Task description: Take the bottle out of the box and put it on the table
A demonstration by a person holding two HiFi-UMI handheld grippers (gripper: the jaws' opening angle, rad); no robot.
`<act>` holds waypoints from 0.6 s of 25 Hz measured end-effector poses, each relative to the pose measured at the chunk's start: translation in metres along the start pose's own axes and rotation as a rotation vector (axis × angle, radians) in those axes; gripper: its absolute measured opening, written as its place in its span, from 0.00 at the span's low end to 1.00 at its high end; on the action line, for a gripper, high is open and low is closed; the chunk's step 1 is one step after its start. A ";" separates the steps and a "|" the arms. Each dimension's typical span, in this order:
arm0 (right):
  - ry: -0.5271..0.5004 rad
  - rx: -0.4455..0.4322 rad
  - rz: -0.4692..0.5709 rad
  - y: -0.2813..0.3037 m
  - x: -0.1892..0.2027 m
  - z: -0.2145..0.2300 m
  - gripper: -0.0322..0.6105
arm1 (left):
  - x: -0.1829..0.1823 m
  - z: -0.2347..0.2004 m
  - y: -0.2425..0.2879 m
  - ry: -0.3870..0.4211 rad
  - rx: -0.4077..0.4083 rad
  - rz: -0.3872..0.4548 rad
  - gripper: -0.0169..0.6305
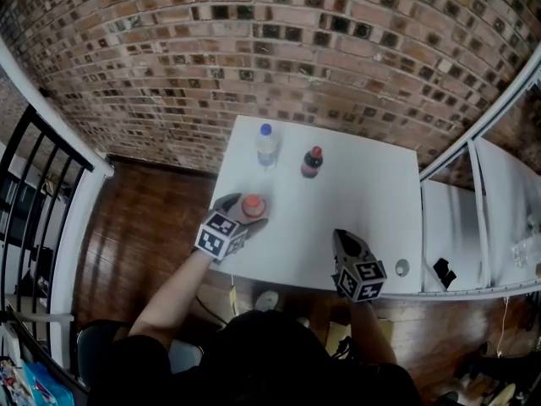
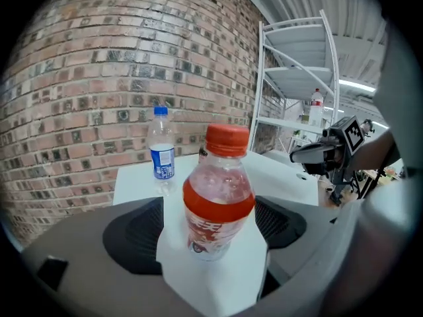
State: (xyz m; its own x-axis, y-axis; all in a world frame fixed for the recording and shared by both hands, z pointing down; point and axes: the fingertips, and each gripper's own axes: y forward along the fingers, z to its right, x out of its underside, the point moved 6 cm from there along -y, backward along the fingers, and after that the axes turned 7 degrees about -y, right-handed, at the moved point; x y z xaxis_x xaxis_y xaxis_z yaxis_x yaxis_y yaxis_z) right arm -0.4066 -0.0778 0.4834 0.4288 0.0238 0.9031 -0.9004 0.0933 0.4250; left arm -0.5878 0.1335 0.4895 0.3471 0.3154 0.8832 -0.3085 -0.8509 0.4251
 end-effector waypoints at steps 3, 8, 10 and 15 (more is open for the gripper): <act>-0.001 0.008 0.016 -0.003 -0.003 0.000 0.06 | -0.016 0.000 -0.019 0.008 0.012 0.075 0.69; 0.001 0.008 0.069 -0.016 -0.011 0.001 0.06 | -0.033 0.013 -0.048 0.014 -0.030 0.169 0.67; 0.001 0.001 0.091 -0.027 -0.016 0.000 0.06 | -0.041 0.025 -0.067 0.030 -0.061 0.248 0.57; 0.002 -0.024 0.166 -0.078 -0.038 0.002 0.06 | -0.065 0.060 -0.107 0.060 -0.104 0.402 0.35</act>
State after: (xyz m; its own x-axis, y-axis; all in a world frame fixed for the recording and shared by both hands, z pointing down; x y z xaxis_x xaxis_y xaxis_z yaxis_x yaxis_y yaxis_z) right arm -0.3528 -0.0876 0.4166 0.2743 0.0432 0.9607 -0.9569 0.1118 0.2682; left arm -0.5244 0.1788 0.3746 0.1299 -0.0068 0.9915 -0.4981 -0.8651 0.0593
